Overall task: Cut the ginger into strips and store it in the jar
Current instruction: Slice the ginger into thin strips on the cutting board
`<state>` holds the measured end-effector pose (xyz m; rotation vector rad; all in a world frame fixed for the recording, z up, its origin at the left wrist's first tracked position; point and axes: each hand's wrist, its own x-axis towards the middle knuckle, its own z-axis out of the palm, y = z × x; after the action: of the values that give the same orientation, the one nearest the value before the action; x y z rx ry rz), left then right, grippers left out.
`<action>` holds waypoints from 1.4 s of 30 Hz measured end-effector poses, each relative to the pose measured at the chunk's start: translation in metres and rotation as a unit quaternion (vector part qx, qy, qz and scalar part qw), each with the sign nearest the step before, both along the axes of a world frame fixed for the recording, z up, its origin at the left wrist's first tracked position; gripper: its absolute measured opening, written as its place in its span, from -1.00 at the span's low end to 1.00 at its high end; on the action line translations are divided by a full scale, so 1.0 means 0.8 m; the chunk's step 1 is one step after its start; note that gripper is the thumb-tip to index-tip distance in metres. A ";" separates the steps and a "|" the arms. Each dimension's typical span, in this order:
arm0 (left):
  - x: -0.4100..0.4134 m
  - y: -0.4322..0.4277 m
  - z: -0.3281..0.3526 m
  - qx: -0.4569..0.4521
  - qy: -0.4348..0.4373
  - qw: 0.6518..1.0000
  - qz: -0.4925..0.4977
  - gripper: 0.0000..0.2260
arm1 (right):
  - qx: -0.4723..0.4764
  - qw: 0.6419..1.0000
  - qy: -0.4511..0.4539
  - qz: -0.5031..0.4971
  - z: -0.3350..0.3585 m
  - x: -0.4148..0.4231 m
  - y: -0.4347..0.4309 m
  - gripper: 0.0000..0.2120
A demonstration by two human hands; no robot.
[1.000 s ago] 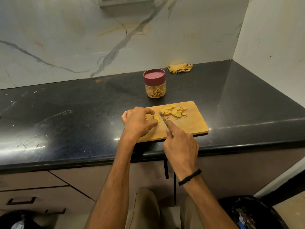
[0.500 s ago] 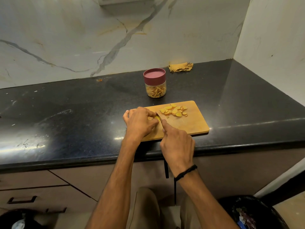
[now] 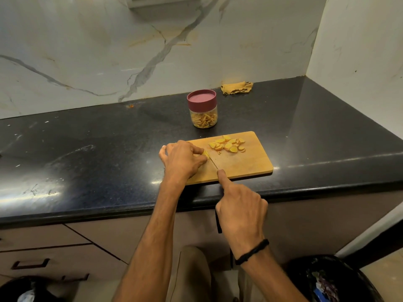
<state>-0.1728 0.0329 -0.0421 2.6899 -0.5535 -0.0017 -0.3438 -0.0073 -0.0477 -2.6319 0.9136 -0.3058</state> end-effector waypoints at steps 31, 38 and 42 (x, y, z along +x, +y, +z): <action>0.005 0.006 -0.012 -0.062 -0.022 0.998 0.000 -0.90 | -0.003 0.999 -0.022 0.027 0.011 0.052 -0.006 -0.46; 0.007 0.002 -0.015 -0.054 -0.025 0.998 0.018 -0.80 | 0.012 1.000 0.002 0.004 0.006 0.002 0.002 -0.41; 0.005 0.001 -0.014 -0.062 -0.039 0.997 0.033 -0.80 | 0.045 0.999 -0.004 -0.009 0.012 -0.019 -0.002 -0.45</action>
<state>-0.1685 0.0338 -0.0535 2.5936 -0.4711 0.1518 -0.3587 -0.0085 -0.0381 -2.5410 0.9266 -0.2722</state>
